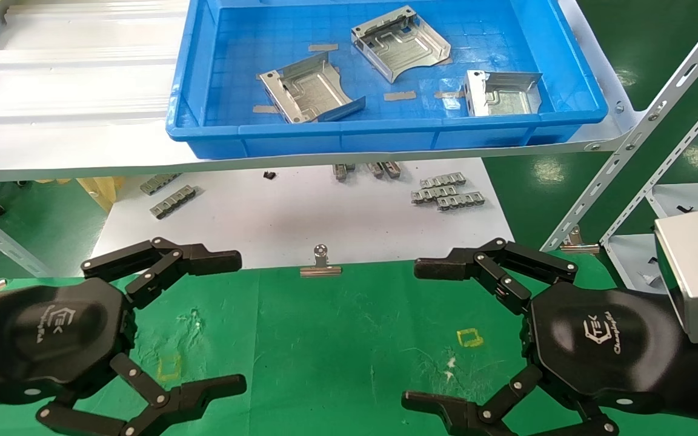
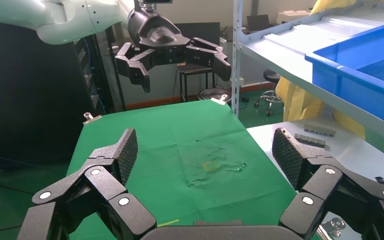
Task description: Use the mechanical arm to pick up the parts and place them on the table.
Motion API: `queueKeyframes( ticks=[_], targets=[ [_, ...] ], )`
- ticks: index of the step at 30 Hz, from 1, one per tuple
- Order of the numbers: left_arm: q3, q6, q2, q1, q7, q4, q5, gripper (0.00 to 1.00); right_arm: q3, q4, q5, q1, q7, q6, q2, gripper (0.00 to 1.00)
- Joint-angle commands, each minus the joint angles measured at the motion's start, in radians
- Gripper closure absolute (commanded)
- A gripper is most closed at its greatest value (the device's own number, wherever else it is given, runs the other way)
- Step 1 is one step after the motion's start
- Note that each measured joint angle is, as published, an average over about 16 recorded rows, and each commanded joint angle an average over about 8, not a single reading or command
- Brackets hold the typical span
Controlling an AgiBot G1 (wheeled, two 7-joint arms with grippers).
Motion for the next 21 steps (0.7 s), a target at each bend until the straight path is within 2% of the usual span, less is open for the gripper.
queueKeyframes(
  ticks=[1,4,8,10,11,21],
  targets=[
    [0.0,0.0,0.0,0.0,0.0,0.0,0.0,0.13,0.0,0.0,0.0,0.0,0.0,0.0,0.0,0.0],
    [0.0,0.0,0.0,0.0,0.0,0.0,0.0,0.37,0.0,0.0,0.0,0.0,0.0,0.0,0.0,0.0],
    [0.0,0.0,0.0,0.0,0.0,0.0,0.0,0.83,0.0,0.0,0.0,0.0,0.0,0.0,0.0,0.0],
    [0.0,0.0,0.0,0.0,0.0,0.0,0.0,0.97,0.0,0.0,0.0,0.0,0.0,0.0,0.0,0.0],
    [0.0,0.0,0.0,0.0,0.0,0.0,0.0,1.0,0.0,0.0,0.0,0.0,0.0,0.0,0.0,0.0],
    [0.0,0.0,0.0,0.0,0.0,0.0,0.0,1.0,0.0,0.0,0.0,0.0,0.0,0.0,0.0,0.0]
  ],
)
